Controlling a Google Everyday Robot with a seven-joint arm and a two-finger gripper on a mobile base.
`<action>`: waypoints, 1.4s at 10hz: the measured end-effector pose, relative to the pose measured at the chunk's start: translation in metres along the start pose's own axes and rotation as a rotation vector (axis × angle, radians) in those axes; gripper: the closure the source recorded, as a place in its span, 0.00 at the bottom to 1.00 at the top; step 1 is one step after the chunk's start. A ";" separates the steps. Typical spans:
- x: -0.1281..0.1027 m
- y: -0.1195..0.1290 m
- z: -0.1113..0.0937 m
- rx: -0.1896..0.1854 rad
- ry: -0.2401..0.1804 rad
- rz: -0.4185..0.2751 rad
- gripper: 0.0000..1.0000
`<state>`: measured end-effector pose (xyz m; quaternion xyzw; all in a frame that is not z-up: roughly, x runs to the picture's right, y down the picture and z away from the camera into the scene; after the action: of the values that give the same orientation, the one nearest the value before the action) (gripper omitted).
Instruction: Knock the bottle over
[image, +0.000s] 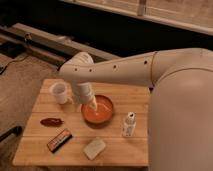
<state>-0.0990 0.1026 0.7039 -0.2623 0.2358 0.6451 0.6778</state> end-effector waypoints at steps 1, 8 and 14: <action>0.000 0.000 0.000 0.000 0.000 0.000 0.35; -0.007 -0.056 -0.011 0.037 -0.015 0.096 0.35; 0.007 -0.150 -0.040 0.056 -0.122 0.263 0.35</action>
<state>0.0522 0.0764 0.6770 -0.1705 0.2444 0.7363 0.6075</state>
